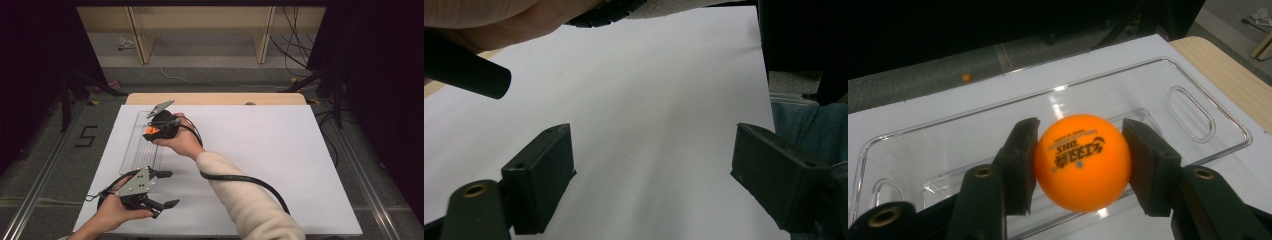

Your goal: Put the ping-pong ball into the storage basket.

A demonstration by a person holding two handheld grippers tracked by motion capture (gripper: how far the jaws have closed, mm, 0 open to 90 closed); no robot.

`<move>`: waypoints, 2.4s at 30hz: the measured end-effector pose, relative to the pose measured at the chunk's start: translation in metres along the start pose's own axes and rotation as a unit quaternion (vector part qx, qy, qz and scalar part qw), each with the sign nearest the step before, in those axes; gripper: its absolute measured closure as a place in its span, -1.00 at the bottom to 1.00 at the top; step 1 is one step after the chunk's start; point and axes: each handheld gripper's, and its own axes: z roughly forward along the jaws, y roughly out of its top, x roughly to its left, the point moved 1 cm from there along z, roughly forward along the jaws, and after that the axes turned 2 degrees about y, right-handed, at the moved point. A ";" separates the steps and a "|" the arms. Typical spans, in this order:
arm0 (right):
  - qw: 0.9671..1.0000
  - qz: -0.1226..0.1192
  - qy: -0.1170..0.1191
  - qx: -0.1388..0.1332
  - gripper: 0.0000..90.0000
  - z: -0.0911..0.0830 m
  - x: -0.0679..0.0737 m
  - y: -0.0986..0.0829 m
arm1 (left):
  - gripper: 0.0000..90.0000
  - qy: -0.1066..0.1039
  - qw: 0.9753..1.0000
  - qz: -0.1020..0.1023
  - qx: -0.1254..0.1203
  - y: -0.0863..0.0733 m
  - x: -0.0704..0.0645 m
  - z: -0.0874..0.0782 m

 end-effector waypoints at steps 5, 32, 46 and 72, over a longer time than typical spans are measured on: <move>1.000 0.000 0.002 0.001 0.14 0.003 0.001 0.002 | -0.63 -0.001 1.000 0.003 0.001 0.000 0.000 0.000; 1.000 -0.001 0.006 0.010 0.14 0.017 0.002 0.003 | -0.63 -0.001 1.000 0.007 0.003 0.000 -0.001 0.000; 1.000 -0.001 0.004 0.023 0.14 0.025 0.002 -0.004 | -0.63 -0.002 1.000 0.009 0.004 0.000 -0.001 0.000; 0.999 -0.002 0.008 0.035 0.14 0.033 0.003 -0.008 | -0.63 -0.005 1.000 0.008 0.006 0.000 -0.001 0.000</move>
